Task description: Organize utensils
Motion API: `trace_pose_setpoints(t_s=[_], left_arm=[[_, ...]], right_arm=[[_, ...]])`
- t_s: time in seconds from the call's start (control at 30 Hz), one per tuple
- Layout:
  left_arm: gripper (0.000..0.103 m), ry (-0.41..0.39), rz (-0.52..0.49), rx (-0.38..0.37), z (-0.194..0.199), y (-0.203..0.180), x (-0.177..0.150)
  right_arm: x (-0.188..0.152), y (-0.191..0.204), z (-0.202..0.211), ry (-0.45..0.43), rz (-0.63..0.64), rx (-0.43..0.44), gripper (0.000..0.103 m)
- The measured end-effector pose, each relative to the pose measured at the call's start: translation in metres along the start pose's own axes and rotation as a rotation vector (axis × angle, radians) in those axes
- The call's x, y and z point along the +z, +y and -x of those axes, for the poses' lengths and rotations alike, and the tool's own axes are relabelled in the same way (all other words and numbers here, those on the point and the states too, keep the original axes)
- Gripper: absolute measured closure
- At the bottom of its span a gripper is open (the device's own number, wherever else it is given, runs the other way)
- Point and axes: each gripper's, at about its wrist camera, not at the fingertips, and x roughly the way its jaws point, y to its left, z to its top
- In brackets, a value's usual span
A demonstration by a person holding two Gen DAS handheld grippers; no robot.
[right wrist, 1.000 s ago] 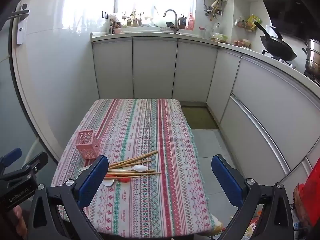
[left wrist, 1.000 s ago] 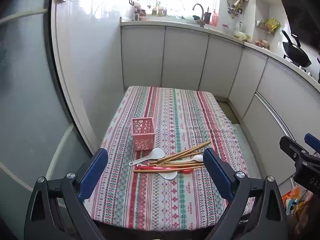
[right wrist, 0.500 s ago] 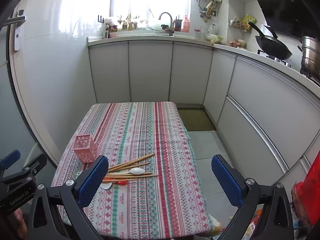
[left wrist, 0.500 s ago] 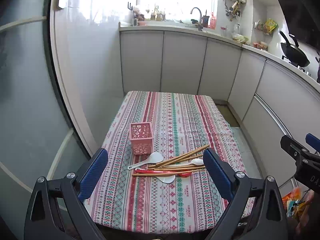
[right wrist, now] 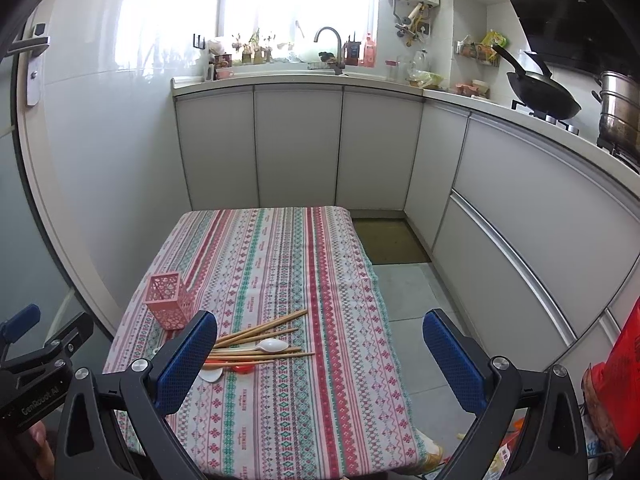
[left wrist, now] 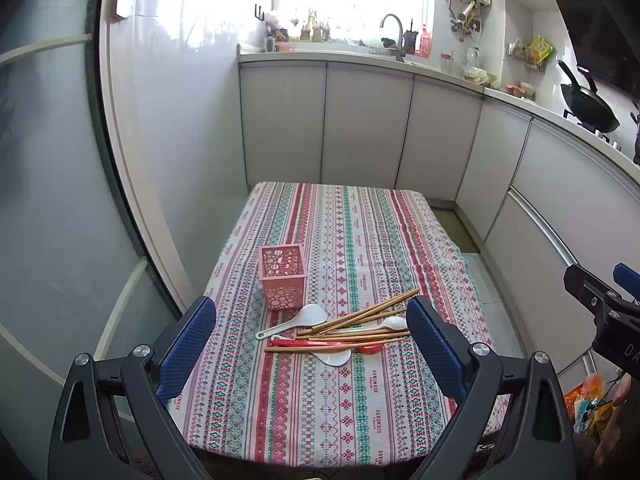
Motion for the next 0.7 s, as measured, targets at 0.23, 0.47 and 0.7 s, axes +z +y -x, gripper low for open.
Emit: trace_pose_setpoints(t_s=[0.23,0.47,0.7], left_arm=[[0.006,-0.004,0.002,0.002,-0.0005,0.0006,0.0005],[0.006,-0.005,0.000,0.001,0.0008,0.0008,0.0002],[0.006,-0.004,-0.002,0.001,0.0020,0.0011,0.0001]], right_arm=[[-0.0001,-0.0006,0.0012,-0.001,0.000,0.001,0.000],[0.0000,-0.0010,0.0007,0.001,0.000,-0.003,0.000],[0.0013,-0.0015,0.0016,-0.002,-0.001,-0.005,0.000]])
